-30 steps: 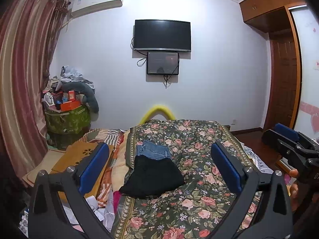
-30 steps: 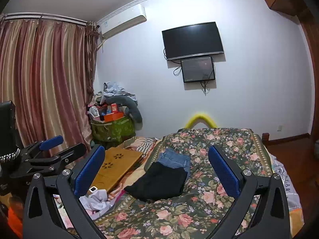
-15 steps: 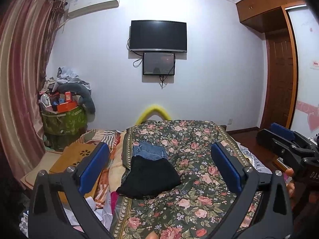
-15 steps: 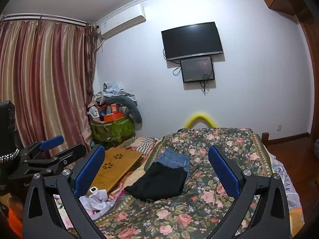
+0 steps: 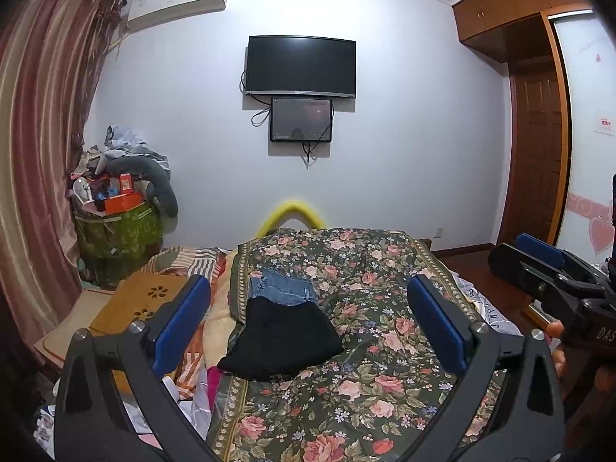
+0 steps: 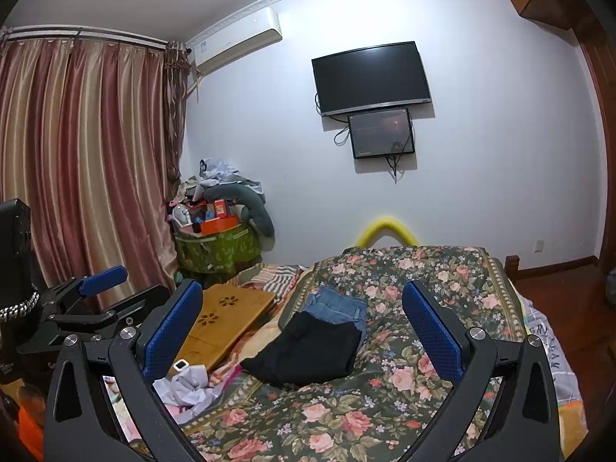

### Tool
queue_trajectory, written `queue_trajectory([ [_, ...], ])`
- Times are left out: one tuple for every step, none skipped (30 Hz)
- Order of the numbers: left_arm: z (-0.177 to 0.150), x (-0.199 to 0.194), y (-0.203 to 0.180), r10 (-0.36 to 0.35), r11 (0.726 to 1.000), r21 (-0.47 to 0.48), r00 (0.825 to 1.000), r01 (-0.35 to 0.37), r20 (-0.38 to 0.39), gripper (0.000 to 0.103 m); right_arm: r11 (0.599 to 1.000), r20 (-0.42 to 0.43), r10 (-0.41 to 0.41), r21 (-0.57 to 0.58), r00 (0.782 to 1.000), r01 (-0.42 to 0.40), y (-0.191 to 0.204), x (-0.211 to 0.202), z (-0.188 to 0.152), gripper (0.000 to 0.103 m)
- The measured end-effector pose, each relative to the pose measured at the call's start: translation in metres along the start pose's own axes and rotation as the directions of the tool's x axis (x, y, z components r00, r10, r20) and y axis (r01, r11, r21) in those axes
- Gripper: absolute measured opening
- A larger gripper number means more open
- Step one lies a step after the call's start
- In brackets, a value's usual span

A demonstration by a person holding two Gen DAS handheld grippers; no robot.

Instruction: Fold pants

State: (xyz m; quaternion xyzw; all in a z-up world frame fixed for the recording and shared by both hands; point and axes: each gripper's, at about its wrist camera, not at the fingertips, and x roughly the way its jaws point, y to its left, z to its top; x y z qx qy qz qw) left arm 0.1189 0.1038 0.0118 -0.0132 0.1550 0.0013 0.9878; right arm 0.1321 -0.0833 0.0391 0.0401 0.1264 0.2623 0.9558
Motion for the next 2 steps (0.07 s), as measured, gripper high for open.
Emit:
queue_trajectory([
  [-0.0003, -0.0002, 0.0004, 0.0, 1.0, -0.001, 1.0, 0.0, 0.0, 0.103, 1.0, -0.002, 0.0, 0.0, 1.0, 0.0, -0.0002, 0.0004, 0.0001, 0.103],
  [-0.0011, -0.0002, 0.0014, 0.005, 1.0, -0.002, 1.0, -0.005, 0.0, 0.103, 1.0, -0.003, 0.001, -0.001, 1.0, -0.001, -0.0003, 0.0008, 0.0001, 0.103],
])
